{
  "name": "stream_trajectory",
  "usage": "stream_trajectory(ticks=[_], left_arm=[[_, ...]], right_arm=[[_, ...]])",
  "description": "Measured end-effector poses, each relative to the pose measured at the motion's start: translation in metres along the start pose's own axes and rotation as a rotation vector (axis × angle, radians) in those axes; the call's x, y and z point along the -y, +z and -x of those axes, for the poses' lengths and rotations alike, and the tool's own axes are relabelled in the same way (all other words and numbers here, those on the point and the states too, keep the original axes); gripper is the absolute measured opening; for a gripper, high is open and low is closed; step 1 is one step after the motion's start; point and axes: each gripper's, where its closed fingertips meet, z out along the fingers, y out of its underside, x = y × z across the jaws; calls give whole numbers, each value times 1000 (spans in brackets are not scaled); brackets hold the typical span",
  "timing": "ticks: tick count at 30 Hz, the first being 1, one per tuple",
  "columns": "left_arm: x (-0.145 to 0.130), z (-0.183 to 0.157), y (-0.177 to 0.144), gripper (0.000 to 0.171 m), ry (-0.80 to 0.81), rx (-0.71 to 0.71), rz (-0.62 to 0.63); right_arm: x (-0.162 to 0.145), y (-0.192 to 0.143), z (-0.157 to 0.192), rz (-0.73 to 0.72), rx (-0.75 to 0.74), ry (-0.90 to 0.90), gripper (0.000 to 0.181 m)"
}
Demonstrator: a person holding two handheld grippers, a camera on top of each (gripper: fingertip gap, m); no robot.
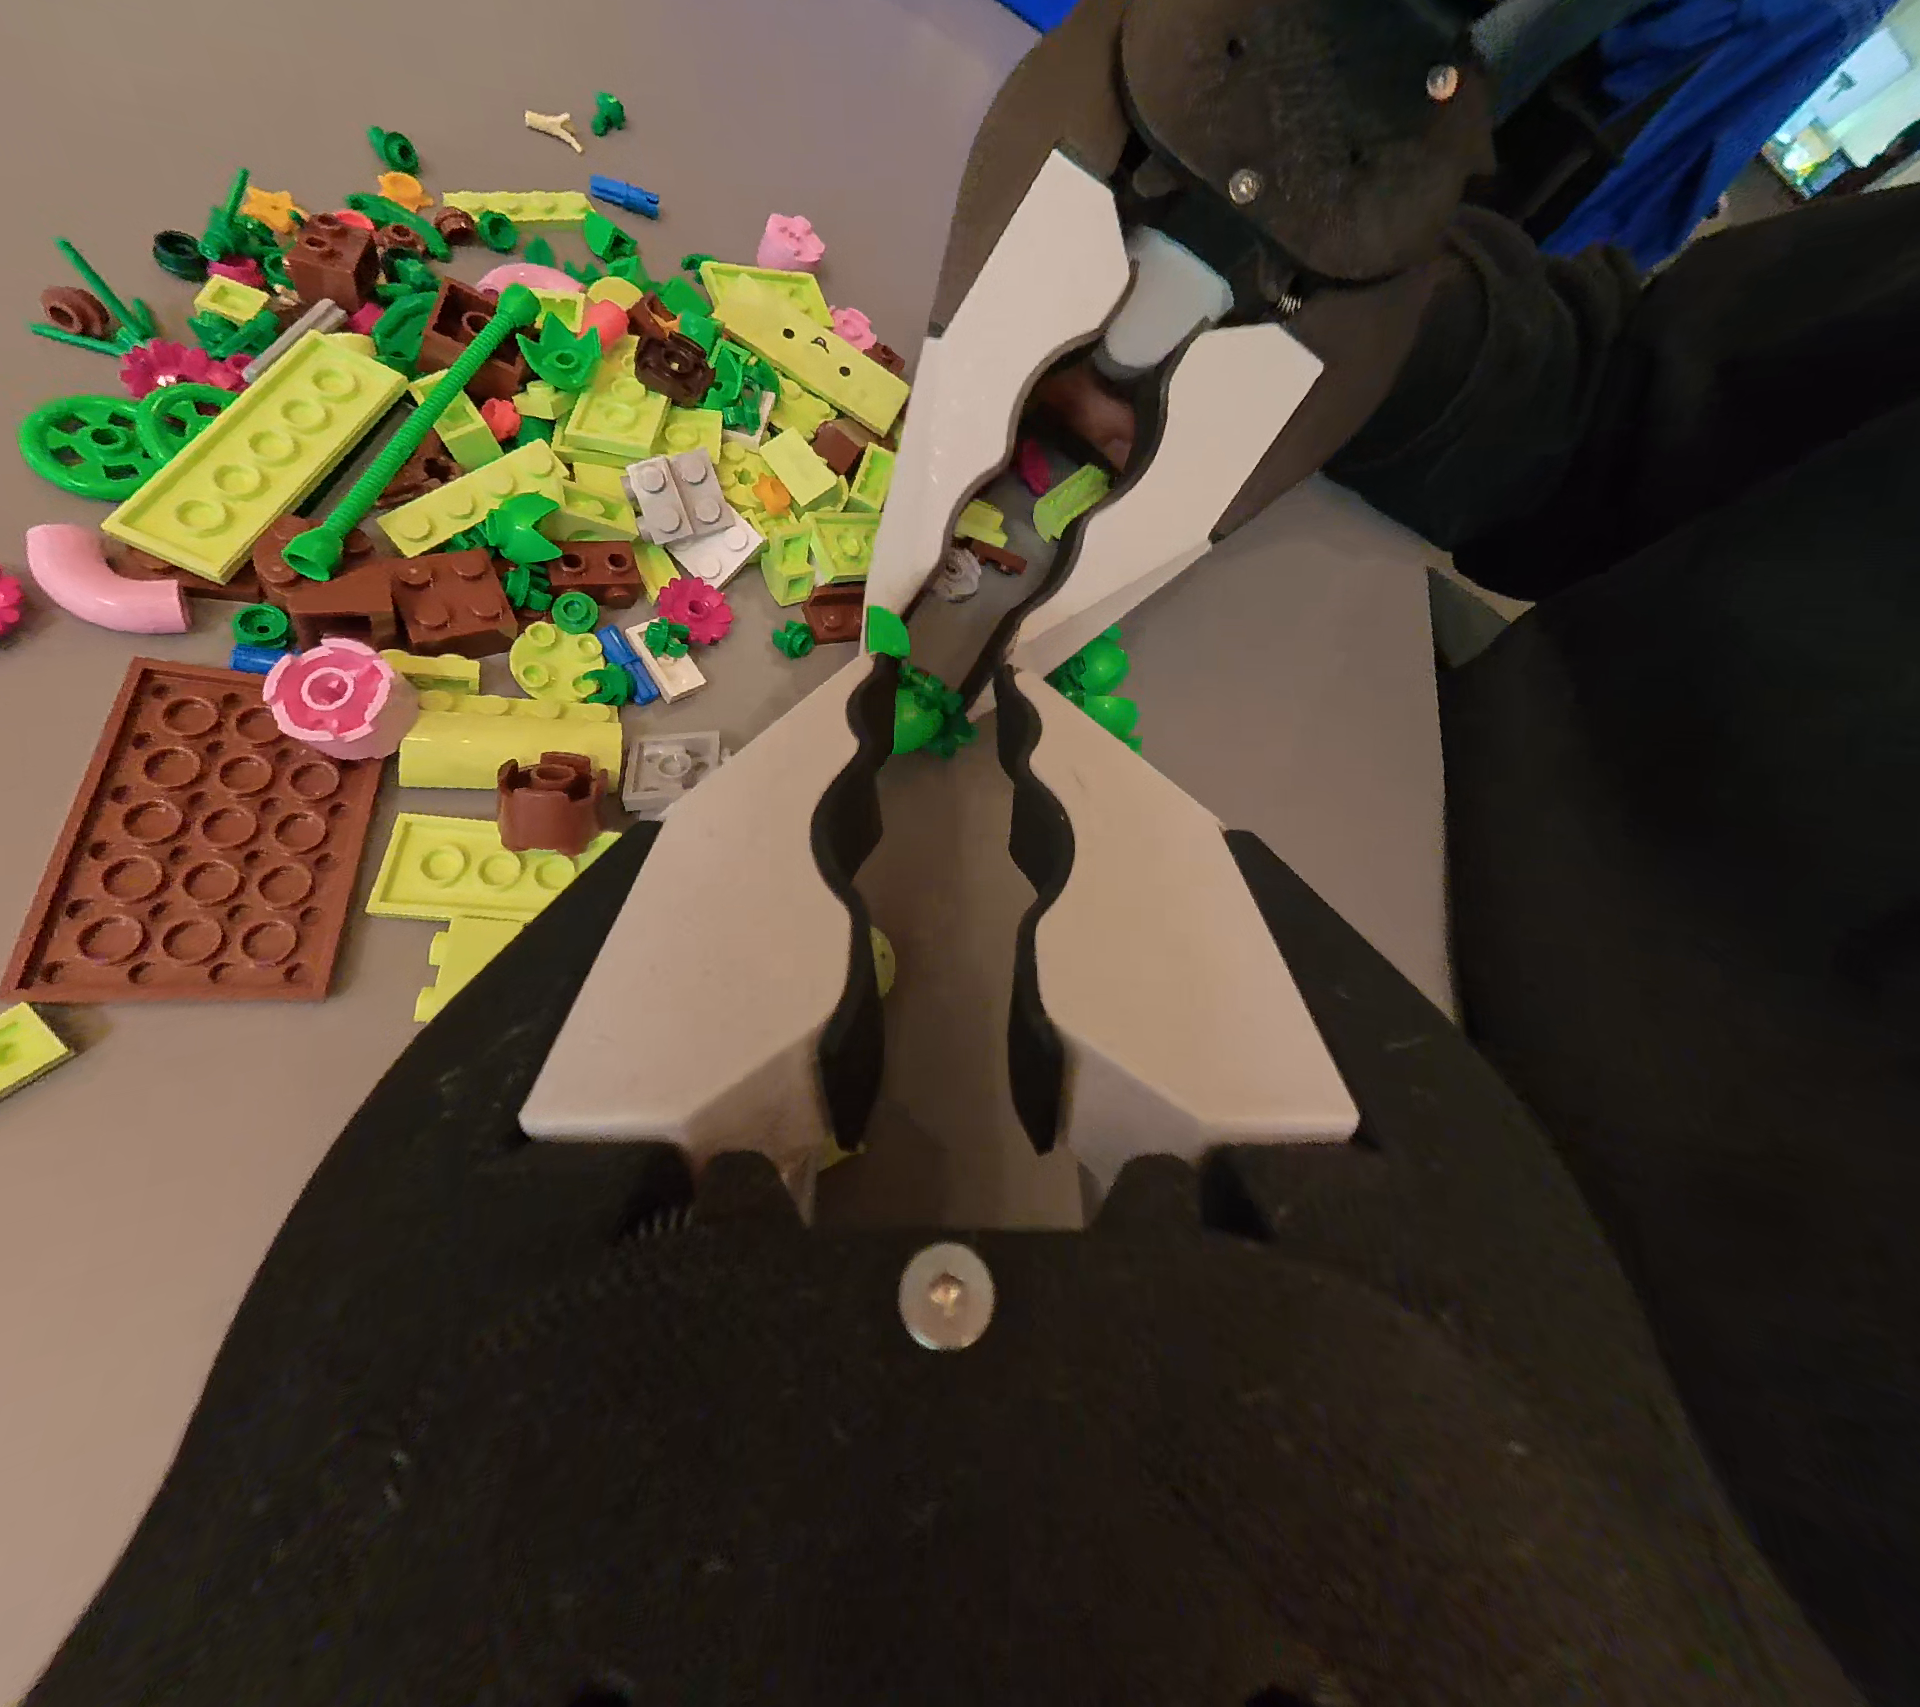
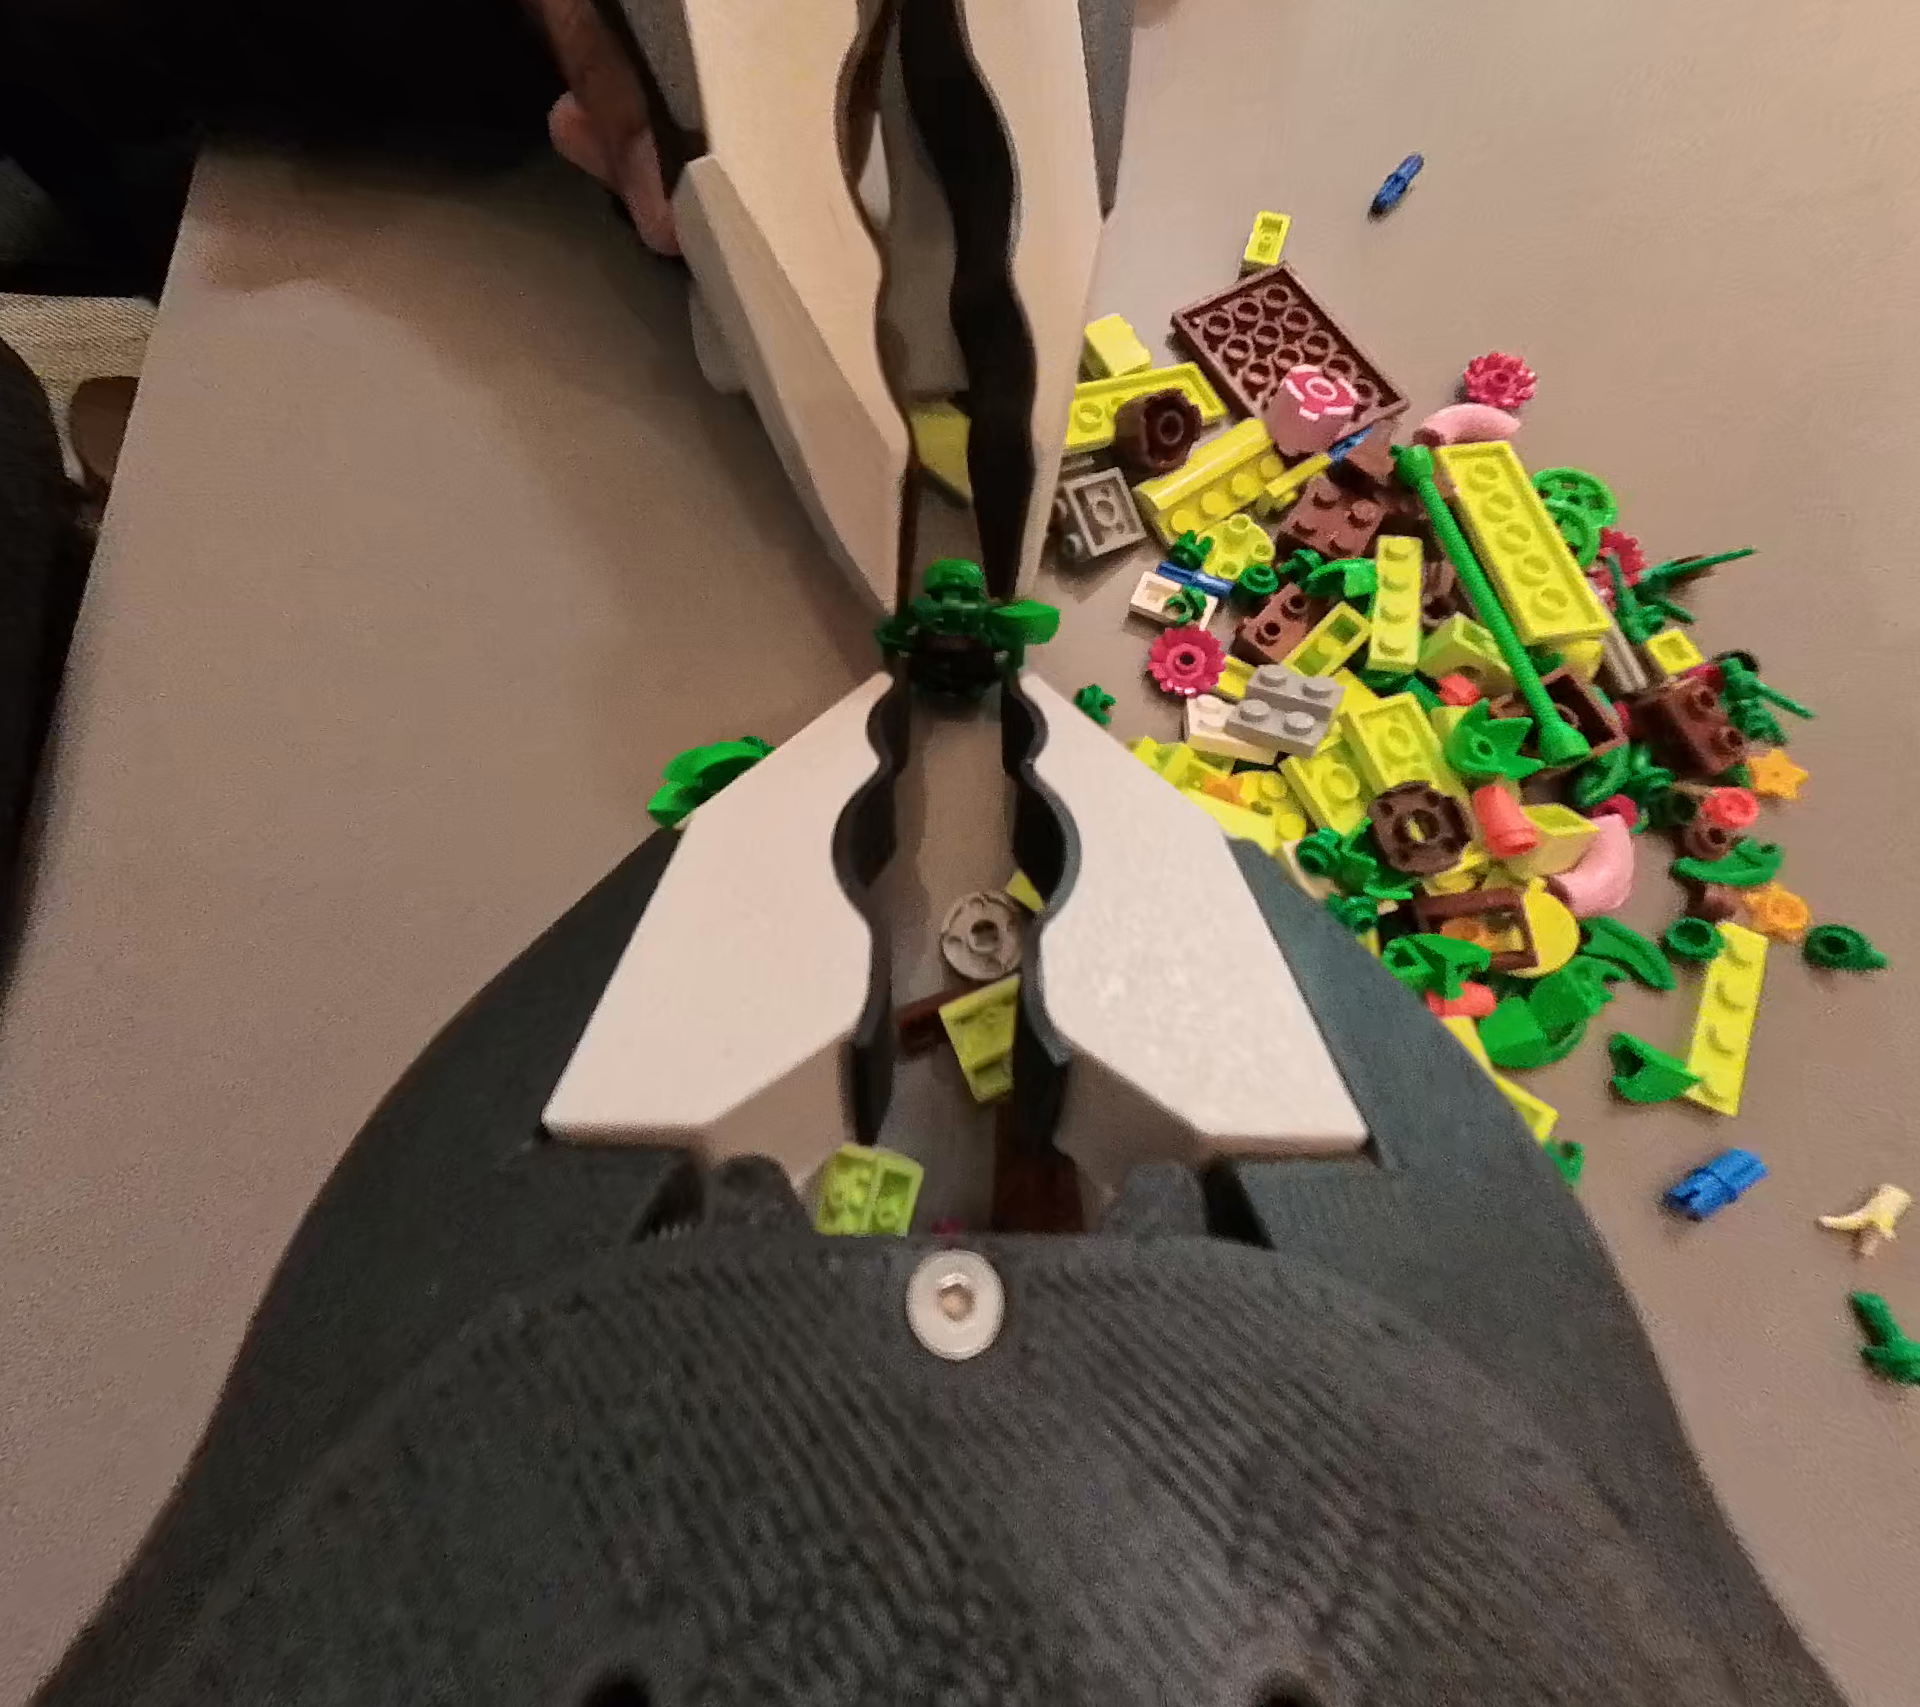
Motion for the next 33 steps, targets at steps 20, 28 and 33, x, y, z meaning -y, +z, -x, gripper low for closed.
stream_trajectory(ticks=[20, 28, 33], left_arm=[[-9, -2, 5, 20, 22, 10, 62], [-10, -1, 5, 1, 31, 25, 68], [-8, 1, 4, 4, 10, 25, 57]], right_arm=[[14, -14, -6, -123, 83, 191, 25], [17, -15, -7, -146, 103, 244, 24], [12, -14, -8, -118, 95, 246, 23]])
